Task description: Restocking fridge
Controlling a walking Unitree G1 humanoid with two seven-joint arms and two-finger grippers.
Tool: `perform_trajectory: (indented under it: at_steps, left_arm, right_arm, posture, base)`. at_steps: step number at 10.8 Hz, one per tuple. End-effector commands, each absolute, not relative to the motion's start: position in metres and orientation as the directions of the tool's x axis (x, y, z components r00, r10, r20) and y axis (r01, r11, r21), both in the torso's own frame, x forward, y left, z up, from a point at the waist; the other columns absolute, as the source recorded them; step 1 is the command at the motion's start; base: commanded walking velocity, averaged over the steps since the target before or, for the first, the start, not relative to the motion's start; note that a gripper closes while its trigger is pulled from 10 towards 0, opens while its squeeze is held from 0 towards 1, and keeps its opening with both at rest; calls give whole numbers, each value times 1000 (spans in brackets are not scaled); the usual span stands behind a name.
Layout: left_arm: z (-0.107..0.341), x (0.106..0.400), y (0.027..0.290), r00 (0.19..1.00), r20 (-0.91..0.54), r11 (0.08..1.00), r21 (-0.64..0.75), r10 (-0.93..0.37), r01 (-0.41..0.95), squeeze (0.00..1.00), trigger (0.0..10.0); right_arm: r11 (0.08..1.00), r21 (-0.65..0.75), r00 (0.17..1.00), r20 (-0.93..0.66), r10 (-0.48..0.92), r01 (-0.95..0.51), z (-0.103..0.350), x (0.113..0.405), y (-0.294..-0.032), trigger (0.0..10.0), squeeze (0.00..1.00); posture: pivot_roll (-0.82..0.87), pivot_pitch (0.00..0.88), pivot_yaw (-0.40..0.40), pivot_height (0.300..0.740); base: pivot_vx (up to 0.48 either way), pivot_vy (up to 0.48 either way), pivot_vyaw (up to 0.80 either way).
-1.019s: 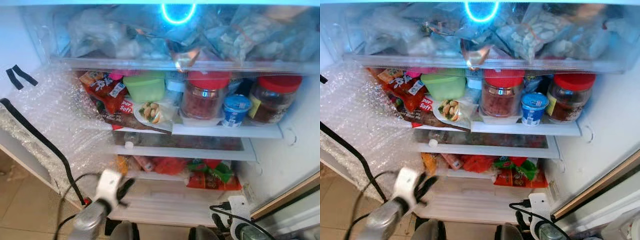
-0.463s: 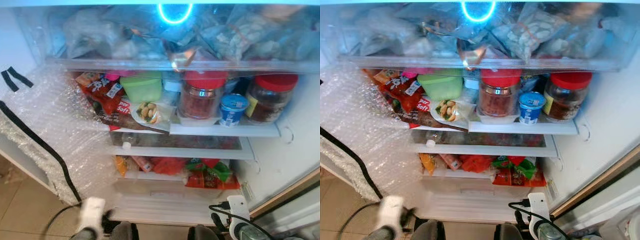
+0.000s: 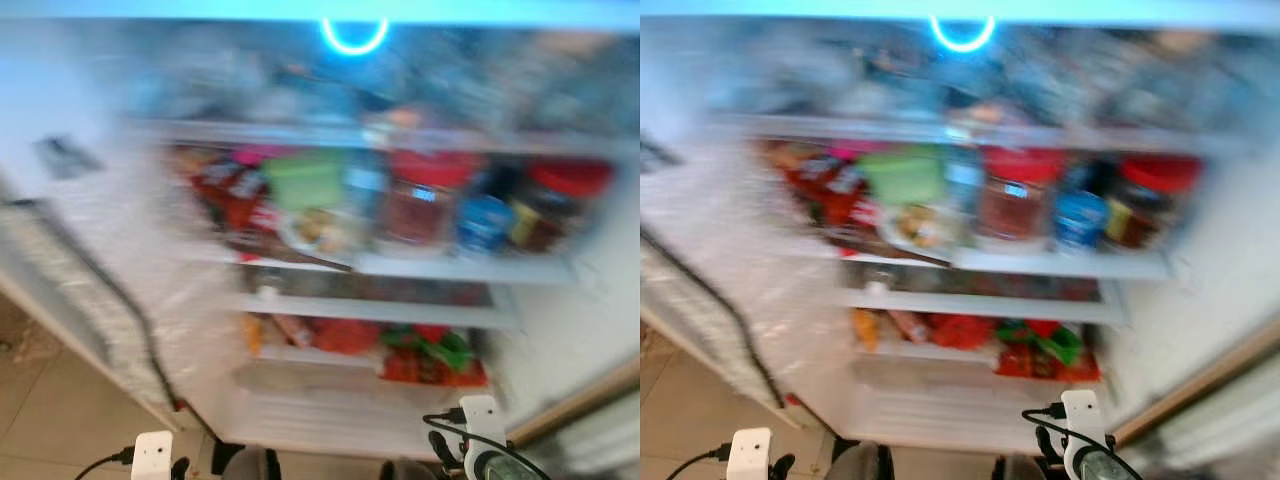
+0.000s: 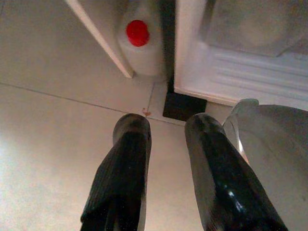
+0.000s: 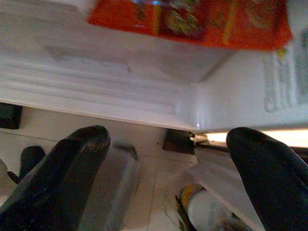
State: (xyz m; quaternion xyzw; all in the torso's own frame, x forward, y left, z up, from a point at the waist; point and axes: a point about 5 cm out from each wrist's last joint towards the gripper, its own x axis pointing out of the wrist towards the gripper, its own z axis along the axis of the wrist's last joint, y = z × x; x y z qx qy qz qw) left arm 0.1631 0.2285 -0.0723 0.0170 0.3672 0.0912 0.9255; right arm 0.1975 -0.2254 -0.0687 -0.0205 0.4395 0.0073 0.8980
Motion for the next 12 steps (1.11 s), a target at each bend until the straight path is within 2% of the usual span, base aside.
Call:
perform_trajectory:
  at_steps: [1,12]
  left_arm:
    - [-73,161,232,705,-680,979,119,200,-164,0,10000]
    - [-79,160,218,704,-697,990,78,136,-113,0,10000]
  right_arm:
    - [1000,-17,609,-793,1,-23,-70,196,-223,10000,0]
    - [999,-35,602,-799,-14,-22,-70,196,-223,10000,0]
  posture:
    - [-8,40,11,655]
    - [-7,55,10,655]
  base:
    - [0,405,0]
    - [0,389,0]
